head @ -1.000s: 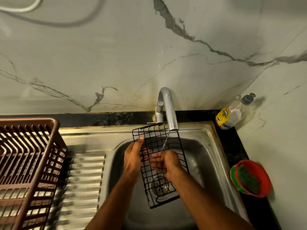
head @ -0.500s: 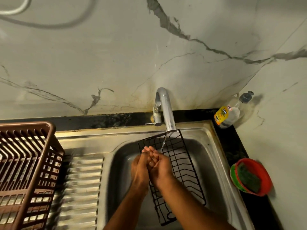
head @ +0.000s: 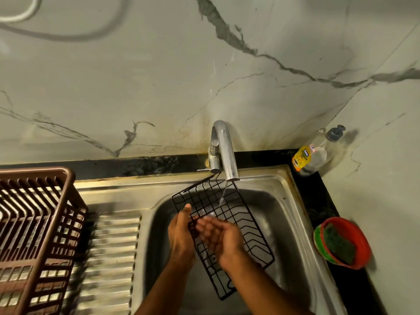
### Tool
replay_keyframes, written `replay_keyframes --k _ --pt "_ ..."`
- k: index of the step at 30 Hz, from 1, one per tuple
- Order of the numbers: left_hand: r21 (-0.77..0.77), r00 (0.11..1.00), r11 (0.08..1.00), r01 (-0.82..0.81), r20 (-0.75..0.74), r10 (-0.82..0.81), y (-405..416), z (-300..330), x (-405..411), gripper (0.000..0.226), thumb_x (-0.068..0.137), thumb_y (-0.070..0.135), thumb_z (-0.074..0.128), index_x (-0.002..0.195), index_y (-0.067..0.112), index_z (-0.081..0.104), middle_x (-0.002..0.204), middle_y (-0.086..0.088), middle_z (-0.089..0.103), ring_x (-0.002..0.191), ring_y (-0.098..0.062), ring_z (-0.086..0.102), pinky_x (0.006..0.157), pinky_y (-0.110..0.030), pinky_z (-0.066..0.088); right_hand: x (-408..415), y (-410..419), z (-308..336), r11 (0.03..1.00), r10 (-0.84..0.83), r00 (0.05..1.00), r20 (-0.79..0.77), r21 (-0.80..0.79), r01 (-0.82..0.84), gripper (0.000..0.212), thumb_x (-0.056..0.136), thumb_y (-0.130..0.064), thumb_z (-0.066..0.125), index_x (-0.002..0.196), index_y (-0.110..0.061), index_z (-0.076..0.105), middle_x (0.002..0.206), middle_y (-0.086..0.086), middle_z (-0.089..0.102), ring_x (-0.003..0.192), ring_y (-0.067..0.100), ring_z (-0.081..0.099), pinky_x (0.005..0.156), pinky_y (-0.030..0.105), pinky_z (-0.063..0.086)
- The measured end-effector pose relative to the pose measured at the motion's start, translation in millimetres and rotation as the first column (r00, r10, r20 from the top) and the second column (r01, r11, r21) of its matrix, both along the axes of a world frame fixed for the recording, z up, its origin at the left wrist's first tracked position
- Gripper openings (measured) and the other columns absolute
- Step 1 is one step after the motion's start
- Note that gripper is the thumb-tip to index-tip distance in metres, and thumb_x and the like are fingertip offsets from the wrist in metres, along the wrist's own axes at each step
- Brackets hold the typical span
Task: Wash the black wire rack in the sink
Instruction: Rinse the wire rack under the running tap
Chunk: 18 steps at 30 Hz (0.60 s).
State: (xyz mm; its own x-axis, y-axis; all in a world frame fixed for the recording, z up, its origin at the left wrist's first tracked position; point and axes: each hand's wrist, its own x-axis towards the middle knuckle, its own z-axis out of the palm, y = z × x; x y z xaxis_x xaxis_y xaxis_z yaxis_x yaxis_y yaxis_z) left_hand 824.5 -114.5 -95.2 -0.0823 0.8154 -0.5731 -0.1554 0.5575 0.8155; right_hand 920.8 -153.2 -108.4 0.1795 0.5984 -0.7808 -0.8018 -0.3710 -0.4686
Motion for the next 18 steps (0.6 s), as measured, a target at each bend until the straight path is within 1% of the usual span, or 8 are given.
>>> replay_keyframes --k 3,4,7,10,12,15,17,18 --pt "0.024 1.0 0.999 -0.028 -0.002 0.028 -2 1 2 0.041 0.098 0.044 0.057 0.107 0.005 0.068 0.101 -0.023 0.074 0.094 -0.036 0.07 0.081 -0.048 0.057 15 12 -3 0.912 -0.408 0.912 0.032 0.046 0.407 0.04 0.107 -0.016 0.031 0.12 0.0 0.066 0.105 0.018 0.077 0.099 0.029 0.075 0.091 0.04 0.057" --pt "0.026 0.999 0.999 -0.039 0.0 0.039 -2 1 3 0.038 0.099 0.041 0.057 0.106 0.006 0.068 0.101 -0.024 0.074 0.094 -0.036 0.07 0.081 -0.048 0.057 14 15 -1 0.889 -0.457 0.889 0.022 0.039 0.456 0.041 0.107 -0.017 0.03 0.12 -0.001 0.066 0.105 0.017 0.077 0.098 0.027 0.075 0.091 0.039 0.057" --pt "0.028 0.998 0.997 -0.066 0.012 0.066 4 1 0 0.038 0.098 0.037 0.059 0.103 0.0 0.067 0.092 -0.022 0.072 0.084 -0.033 0.067 0.078 -0.046 0.054 -8 2 -1 0.986 -0.151 0.988 -0.036 -0.084 0.148 0.034 0.103 -0.016 0.042 0.11 -0.001 0.071 0.105 0.018 0.077 0.09 0.027 0.076 0.081 0.035 0.058" --pt "0.024 0.999 0.998 -0.051 0.013 0.05 6 -3 -8 0.04 0.099 0.039 0.057 0.106 0.001 0.067 0.094 -0.019 0.074 0.081 -0.03 0.067 0.077 -0.044 0.054 -12 -18 4 0.959 0.208 0.978 0.027 -0.203 -0.198 0.038 0.099 -0.016 0.04 0.104 -0.001 0.075 0.099 0.017 0.078 0.088 0.028 0.076 0.075 0.034 0.055" --pt "0.031 0.999 0.999 -0.038 0.003 0.037 2 -5 -12 0.039 0.099 0.042 0.055 0.108 0.006 0.068 0.099 -0.022 0.074 0.087 -0.032 0.068 0.078 -0.045 0.055 -1 -14 0 0.956 0.184 0.963 0.196 -0.264 -0.129 0.036 0.099 -0.014 0.04 0.101 -0.001 0.074 0.091 0.016 0.078 0.082 0.028 0.075 0.07 0.032 0.054" --pt "0.045 0.998 0.997 -0.055 0.008 0.055 -4 -6 -10 0.034 0.1 0.039 0.055 0.106 0.008 0.068 0.099 -0.021 0.074 0.09 -0.033 0.068 0.077 -0.044 0.056 12 -1 -6 0.957 -0.078 0.924 0.374 -0.233 0.175 0.029 0.097 -0.01 0.043 0.098 -0.003 0.071 0.083 0.012 0.078 0.077 0.026 0.074 0.07 0.033 0.054" --pt "0.071 0.998 0.996 -0.056 0.003 0.056 -1 -4 -10 0.029 0.1 0.036 0.056 0.101 0.01 0.068 0.099 -0.021 0.073 0.09 -0.033 0.066 0.079 -0.045 0.054 8 -3 -4 0.961 -0.024 0.945 0.326 -0.253 0.112 0.027 0.097 -0.011 0.044 0.096 -0.006 0.071 0.082 0.012 0.078 0.075 0.025 0.073 0.066 0.031 0.053" --pt "0.088 0.999 0.995 -0.051 -0.004 0.051 2 -4 -12 0.027 0.1 0.035 0.057 0.099 0.01 0.068 0.099 -0.021 0.072 0.089 -0.032 0.065 0.079 -0.046 0.054 2 -8 -8 0.958 0.125 0.954 0.271 -0.284 -0.045 0.028 0.097 -0.013 0.045 0.096 -0.006 0.072 0.083 0.012 0.078 0.074 0.024 0.073 0.063 0.029 0.053"
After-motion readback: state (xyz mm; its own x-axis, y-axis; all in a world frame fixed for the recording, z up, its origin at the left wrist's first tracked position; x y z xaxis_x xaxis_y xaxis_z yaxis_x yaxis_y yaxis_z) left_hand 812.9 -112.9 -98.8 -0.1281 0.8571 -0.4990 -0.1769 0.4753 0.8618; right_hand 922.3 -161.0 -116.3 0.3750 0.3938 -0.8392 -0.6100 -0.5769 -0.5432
